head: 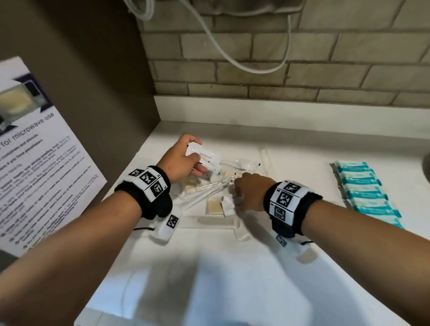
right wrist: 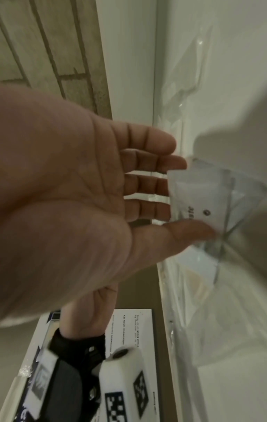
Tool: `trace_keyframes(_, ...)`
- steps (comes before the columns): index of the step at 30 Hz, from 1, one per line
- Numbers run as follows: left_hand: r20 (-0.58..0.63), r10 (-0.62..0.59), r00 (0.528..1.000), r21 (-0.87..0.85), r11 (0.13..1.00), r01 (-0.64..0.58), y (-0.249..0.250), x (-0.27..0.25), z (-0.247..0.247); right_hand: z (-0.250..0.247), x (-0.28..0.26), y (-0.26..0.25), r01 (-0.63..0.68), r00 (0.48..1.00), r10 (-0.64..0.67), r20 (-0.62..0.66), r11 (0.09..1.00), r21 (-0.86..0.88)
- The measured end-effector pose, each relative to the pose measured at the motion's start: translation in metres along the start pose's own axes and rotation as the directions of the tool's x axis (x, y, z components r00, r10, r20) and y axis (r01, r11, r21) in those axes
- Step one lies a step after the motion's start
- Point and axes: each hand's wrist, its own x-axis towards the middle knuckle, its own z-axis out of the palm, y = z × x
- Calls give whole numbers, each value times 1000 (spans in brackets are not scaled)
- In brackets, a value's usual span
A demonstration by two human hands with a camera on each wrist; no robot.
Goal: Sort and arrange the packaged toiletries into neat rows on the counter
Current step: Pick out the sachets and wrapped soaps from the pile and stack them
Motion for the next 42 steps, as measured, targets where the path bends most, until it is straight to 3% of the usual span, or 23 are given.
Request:
trace_keyframes(4,0,-3,1000,-33,999,3,-1,2,-4,-23,-4,-2,-10,998,3,58,994,112)
trace_keyframes(10,43,-7,999,-120,993,12,4,-3,-10,-67,8,-6,102,992,-53,-119,883,458)
trace_keyframes(15,94,-20,995,-248,968,43,10,-8,-14,-85,31,-16,151,964,-21,-266,866,477)
trace_keyframes(21,167,-23,986,-206,977,57,-5,-3,-25,-82,57,-30,206,935,4,-354,807,553)
trace_keyframes(24,115,-46,992,-181,981,66,-18,4,-38,-80,70,-33,177,938,18,-347,834,523)
trace_keyframes(27,-43,-38,998,-172,985,30,-27,12,-58,-77,85,-28,81,948,78,-308,877,473)
trace_keyframes(31,-141,8,990,-163,986,-31,-25,24,-79,-63,103,-28,-63,993,83,-88,975,211)
trace_keyframes(36,-138,19,990,-189,981,-45,-25,35,-87,-43,109,-40,-15,992,14,123,1000,1)
trace_keyframes(38,-118,34,992,-165,985,-53,-30,36,-84,-36,114,-37,-5,996,7,92,1000,-19)
trace_keyframes(42,-95,35,995,-107,993,-45,-35,37,-75,-43,121,-31,-9,1000,10,-5,993,117)
